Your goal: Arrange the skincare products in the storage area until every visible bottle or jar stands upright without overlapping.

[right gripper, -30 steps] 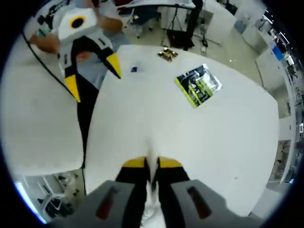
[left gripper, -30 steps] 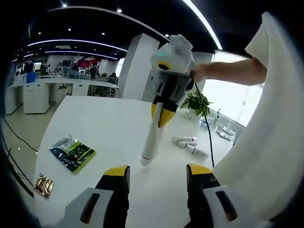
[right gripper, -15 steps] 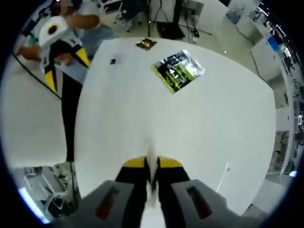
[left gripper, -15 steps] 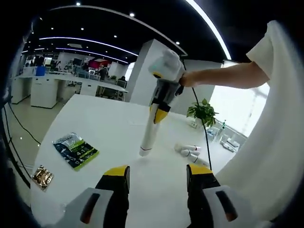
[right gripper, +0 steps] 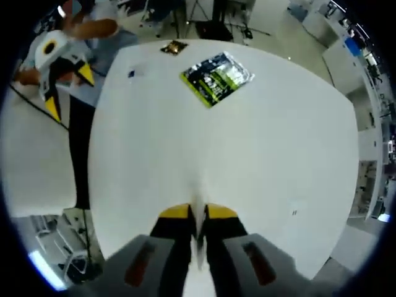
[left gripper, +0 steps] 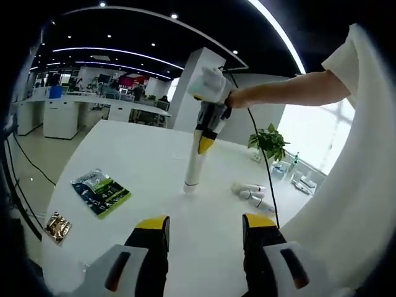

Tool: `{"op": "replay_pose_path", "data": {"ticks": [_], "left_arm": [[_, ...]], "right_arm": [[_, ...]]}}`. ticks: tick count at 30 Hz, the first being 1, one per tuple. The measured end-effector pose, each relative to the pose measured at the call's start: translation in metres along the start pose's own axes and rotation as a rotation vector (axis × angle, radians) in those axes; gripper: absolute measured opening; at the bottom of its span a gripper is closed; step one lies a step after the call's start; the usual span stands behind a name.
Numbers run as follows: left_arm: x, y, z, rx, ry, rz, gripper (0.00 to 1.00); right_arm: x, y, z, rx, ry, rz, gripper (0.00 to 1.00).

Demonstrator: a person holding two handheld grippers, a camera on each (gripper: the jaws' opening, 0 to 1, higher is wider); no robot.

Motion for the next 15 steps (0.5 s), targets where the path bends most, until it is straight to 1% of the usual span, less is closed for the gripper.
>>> {"op": "replay_pose_path", "data": {"ticks": [4,7,9,11,15], "left_arm": [[0.003,-0.001,0.003,-0.019,-0.030,0.032,0.48],[0.001,-0.001,0.005,-0.024,-0.024,0.020,0.48],[0.000,-0.001,0.006,-0.022,-0.025,0.023,0.48],[0.003,0.000,0.006,-0.025,-0.064,0.043,0.47],[0.008,0.002,0.006,-0.017,-0.073,0.066,0.47]], "right_arm": [[-0.003,-0.002,-0.010,0.010,-0.027,-0.008,0.05],[-0.006,-0.004,-0.015,0.015,-0.032,-0.004,0.05],[-0.007,-0.005,-0.019,0.014,-0.037,0.001,0.05],[-0.007,-0.007,-0.022,0.013,-0.045,0.011,0.05],[-0.009,-0.013,-0.030,0.007,-0.067,0.015,0.04]]}}
Point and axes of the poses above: the point that each gripper's makers call its tool centre point, and the gripper's own axes: y roughly backward along the fingers, z roughly to its left, x roughly out of its underside, the point moved 1 cm from there along y, roughly backward along the fingers, and after that the axes turned 8 degrees about z, right-handed, at the moved point
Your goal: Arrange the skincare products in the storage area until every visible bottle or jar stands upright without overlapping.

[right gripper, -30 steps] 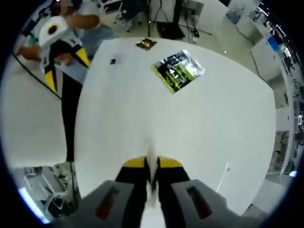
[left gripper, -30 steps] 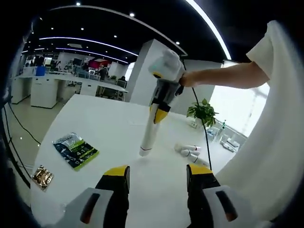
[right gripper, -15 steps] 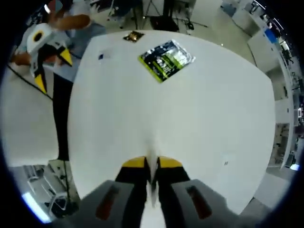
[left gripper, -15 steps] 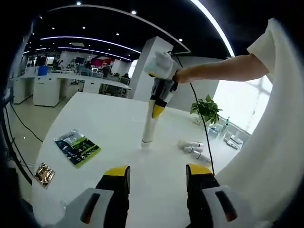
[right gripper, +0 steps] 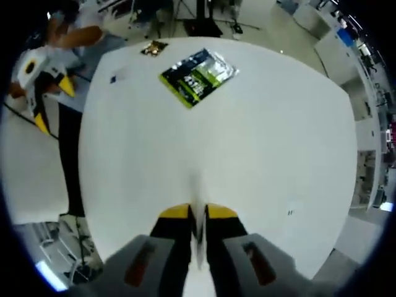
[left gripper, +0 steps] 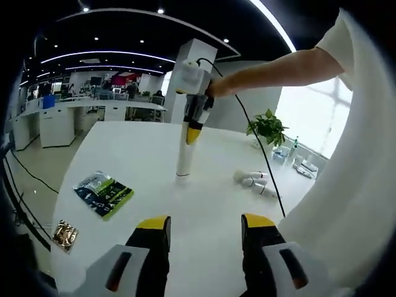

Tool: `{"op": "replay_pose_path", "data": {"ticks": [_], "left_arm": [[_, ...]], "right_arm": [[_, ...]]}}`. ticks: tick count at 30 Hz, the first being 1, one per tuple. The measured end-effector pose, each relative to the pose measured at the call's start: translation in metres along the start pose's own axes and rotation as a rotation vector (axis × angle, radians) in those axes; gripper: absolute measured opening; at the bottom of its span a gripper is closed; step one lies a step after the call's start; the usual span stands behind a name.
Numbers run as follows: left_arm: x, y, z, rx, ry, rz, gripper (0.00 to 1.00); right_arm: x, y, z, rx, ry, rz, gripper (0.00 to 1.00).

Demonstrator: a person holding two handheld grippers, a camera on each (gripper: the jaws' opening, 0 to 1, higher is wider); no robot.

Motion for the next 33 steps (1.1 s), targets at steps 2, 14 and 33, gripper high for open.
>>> {"op": "replay_pose_path", "data": {"ticks": [2,14,33], "left_arm": [[0.000,0.001,0.001,-0.002,0.001,0.004,0.47],[0.003,0.002,-0.001,0.014,0.015,0.006,0.47],[0.004,0.009,0.003,0.000,0.060,-0.029,0.47]], "right_arm": [[-0.003,0.002,-0.002,-0.002,-0.005,-0.004,0.04],[-0.011,0.003,-0.014,-0.023,-0.009,0.029,0.05],[-0.008,0.001,-0.011,-0.046,-0.050,0.069,0.08]]}}
Point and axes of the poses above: the point that each gripper's makers call its tool centre point, and the gripper's own axes: y roughly backward along the fingers, z roughly to its left, x roughly out of its underside, the point moved 1 cm from there along y, roughly backward along the fingers, and after that the axes turned 8 degrees about z, right-handed, at the moved point
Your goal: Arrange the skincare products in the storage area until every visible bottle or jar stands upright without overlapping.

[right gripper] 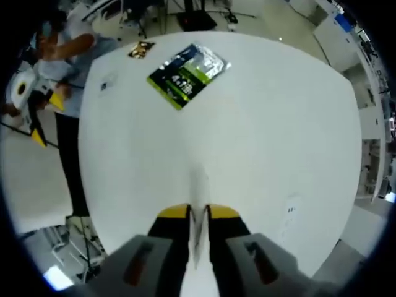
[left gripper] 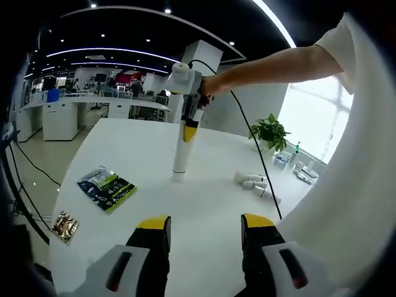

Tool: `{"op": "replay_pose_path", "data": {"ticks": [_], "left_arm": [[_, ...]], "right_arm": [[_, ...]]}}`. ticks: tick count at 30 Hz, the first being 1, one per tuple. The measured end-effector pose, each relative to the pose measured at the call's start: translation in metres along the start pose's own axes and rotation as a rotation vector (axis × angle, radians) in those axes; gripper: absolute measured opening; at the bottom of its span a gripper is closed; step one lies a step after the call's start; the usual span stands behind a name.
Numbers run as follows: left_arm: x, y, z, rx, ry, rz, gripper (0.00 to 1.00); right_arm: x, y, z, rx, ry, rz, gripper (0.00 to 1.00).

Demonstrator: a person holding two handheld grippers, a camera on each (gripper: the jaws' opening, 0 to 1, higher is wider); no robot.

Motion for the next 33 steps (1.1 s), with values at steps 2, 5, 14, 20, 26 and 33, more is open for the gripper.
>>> {"op": "replay_pose_path", "data": {"ticks": [2,5,14,20,26,33], "left_arm": [[-0.001,0.001,0.000,0.003,0.008,-0.003,0.47],[-0.004,0.007,0.001,0.006,0.019,-0.018,0.47],[-0.003,0.008,0.000,0.020,0.083,-0.056,0.47],[-0.005,0.013,-0.002,0.035,0.068,-0.049,0.47],[0.000,0.017,0.002,0.026,0.088,-0.050,0.47],[0.010,0.029,-0.003,0.016,0.084,-0.049,0.47]], "right_arm": [[0.000,0.001,0.000,-0.002,0.002,0.004,0.08],[0.000,0.001,0.000,0.002,0.010,0.005,0.09],[0.002,0.005,0.001,0.038,-0.003,-0.014,0.13],[0.003,0.010,0.001,0.063,-0.023,-0.043,0.16],[0.003,0.016,0.007,0.064,-0.034,-0.072,0.17],[0.006,0.017,0.011,0.115,-0.062,-0.136,0.25]]}}
Point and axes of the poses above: the point that each gripper's makers call its tool centre point, and the gripper's own axes: y roughly backward along the fingers, z roughly to its left, x roughly out of its underside, the point moved 1 cm from there along y, roughly backward along the fingers, and after that the axes turned 8 degrees about z, right-handed, at the moved point
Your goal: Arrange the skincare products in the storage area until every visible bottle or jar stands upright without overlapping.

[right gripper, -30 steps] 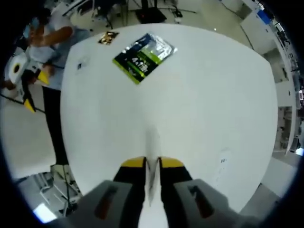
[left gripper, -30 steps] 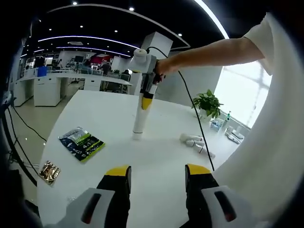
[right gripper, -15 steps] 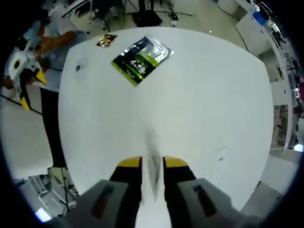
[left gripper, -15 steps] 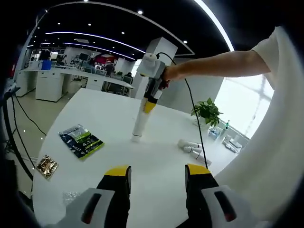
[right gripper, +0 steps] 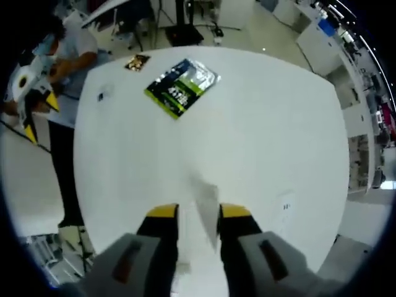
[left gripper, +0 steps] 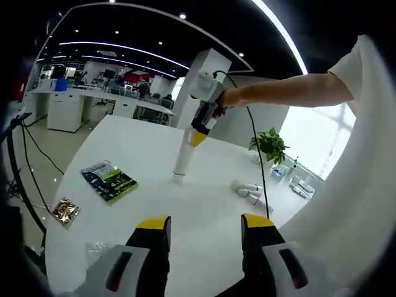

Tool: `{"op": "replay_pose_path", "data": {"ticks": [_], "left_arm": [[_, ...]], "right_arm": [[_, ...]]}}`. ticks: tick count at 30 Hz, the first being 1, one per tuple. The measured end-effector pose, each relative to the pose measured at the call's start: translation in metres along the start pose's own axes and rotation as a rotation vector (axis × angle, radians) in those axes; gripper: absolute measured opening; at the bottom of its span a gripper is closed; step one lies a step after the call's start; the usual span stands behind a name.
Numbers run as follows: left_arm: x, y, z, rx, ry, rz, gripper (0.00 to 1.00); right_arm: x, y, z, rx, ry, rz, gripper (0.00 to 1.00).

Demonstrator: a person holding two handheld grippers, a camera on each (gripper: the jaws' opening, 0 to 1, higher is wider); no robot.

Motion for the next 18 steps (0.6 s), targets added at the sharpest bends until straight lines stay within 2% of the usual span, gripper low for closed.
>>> {"op": "replay_pose_path", "data": {"ticks": [1,3,6,9,10,12,13,14,16,18], "left_arm": [[0.001,0.001,0.001,-0.002,0.003,0.000,0.47],[0.005,0.005,0.005,-0.017,0.034,-0.015,0.47],[0.007,0.009,0.008,-0.035,0.047,-0.026,0.47],[0.008,0.013,0.008,-0.056,0.058,-0.044,0.47],[0.009,0.015,0.008,-0.063,0.061,-0.046,0.47],[0.010,0.016,0.006,-0.069,0.060,-0.049,0.47],[0.011,0.017,0.005,-0.076,0.058,-0.046,0.47],[0.013,0.018,0.005,-0.081,0.058,-0.042,0.47],[0.015,0.019,0.004,-0.089,0.053,-0.030,0.47],[0.015,0.020,0.004,-0.095,0.048,-0.024,0.47]], "right_arm": [[0.000,0.001,0.000,0.006,0.000,-0.004,0.27],[-0.006,0.012,-0.002,0.036,-0.021,-0.079,0.32],[-0.010,0.024,-0.007,0.064,-0.063,-0.144,0.42],[-0.015,0.046,-0.010,0.120,-0.103,-0.238,0.48],[-0.017,0.058,-0.013,0.162,-0.122,-0.284,0.50],[-0.022,0.068,-0.013,0.194,-0.136,-0.338,0.52],[-0.025,0.072,-0.010,0.192,-0.141,-0.366,0.52],[-0.035,0.080,-0.004,0.180,-0.169,-0.448,0.52],[-0.046,0.095,0.007,0.154,-0.222,-0.561,0.52],[-0.051,0.103,0.012,0.152,-0.250,-0.625,0.52]]}}
Point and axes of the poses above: the point that each gripper's makers call its tool centre point, and the gripper's own axes: y roughly backward along the fingers, z roughly to its left, x roughly out of its underside, the point moved 1 cm from there along y, roughly backward along the fingers, and after that the axes turned 8 degrees about z, right-handed, at the moved point
